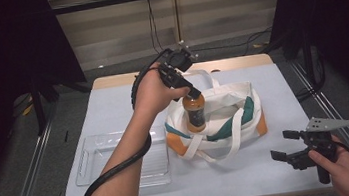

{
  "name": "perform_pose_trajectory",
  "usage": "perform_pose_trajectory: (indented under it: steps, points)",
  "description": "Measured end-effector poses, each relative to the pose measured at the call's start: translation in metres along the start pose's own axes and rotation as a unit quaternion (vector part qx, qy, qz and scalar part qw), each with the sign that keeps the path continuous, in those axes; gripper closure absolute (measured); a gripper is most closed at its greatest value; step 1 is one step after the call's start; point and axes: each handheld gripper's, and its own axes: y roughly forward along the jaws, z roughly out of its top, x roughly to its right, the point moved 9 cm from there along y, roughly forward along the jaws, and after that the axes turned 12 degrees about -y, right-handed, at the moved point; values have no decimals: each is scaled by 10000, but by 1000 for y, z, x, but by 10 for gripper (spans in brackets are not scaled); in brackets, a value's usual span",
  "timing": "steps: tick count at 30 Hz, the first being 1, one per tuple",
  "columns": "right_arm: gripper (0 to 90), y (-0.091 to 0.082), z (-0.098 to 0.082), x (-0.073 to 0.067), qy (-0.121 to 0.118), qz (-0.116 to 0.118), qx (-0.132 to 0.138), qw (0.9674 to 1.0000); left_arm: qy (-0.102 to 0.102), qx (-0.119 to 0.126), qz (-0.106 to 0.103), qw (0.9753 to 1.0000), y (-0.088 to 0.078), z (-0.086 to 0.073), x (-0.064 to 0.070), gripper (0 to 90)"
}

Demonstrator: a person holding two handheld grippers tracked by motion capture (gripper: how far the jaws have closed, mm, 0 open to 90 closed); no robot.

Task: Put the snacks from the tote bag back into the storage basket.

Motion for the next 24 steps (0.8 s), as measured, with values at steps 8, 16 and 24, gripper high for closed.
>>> perform_pose_trajectory:
  steps: [8,16,24]
  points:
    - [25,0,0,0,0,-4,1,10000,77,-136,110,9998,-11,5,2,594]
    - [25,-1,0,1,10,-22,22,10000,121,-243,214,9994,-21,9,4,594]
    - [25,0,0,0,14,5,7,10000,119,-387,148,9991,-30,9,5,594]
